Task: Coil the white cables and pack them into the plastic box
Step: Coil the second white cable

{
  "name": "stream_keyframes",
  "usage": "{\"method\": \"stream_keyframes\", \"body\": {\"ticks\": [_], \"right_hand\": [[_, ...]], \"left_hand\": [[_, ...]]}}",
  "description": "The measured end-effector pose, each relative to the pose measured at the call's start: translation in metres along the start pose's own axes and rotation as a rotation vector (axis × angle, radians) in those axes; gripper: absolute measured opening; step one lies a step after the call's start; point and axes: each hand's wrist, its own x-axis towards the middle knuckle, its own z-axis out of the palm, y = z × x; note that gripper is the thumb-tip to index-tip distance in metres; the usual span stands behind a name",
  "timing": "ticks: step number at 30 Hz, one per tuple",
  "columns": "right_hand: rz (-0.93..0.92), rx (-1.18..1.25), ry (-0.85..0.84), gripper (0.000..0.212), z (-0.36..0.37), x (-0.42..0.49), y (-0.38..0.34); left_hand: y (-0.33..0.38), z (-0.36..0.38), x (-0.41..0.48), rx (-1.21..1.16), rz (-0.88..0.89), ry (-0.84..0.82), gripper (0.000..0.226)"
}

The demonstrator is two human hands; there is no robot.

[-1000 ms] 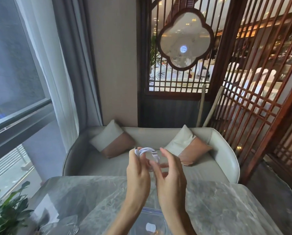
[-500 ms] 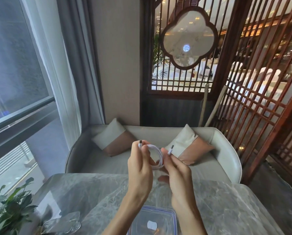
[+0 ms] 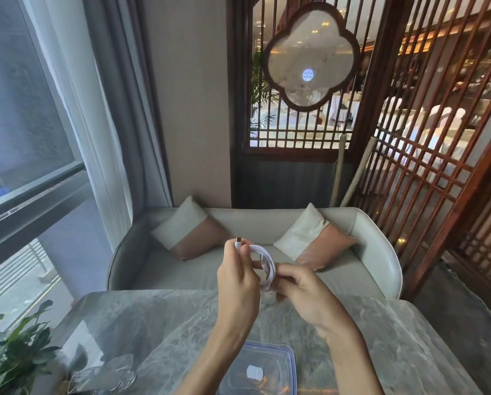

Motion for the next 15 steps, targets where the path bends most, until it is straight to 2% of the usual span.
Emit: {"method": "stream_keyframes", "body": {"ticks": [3,5,8,11,13,15], "right_hand": [[0.023,0.234,0.034,0.029,0.002,-0.002,-0.001],[0.037,0.387,0.102,0.036,0.003,-0.004,-0.002],[-0.014,0.433,0.165,0.042,0.004,-0.011,-0.003],[-0.119,0.208,0.232,0.039,0.014,-0.016,-0.005],[-0.181,-0.073,0.393,0.029,0.022,-0.015,-0.006],[-0.231,-0.233,0.580,0.014,0.029,-0.013,-0.004]], "left_hand": [[-0.004,0.003,-0.003,0.080,-0.020,0.000,0.029],[-0.005,0.004,-0.006,0.117,-0.028,-0.005,0.028],[-0.006,0.006,-0.010,0.181,-0.002,0.009,0.027],[-0.005,0.007,-0.012,0.157,0.009,-0.007,0.017],[-0.004,0.009,-0.013,0.145,0.013,-0.013,0.020],[-0.005,0.009,-0.013,0.131,0.003,-0.006,0.029]]}}
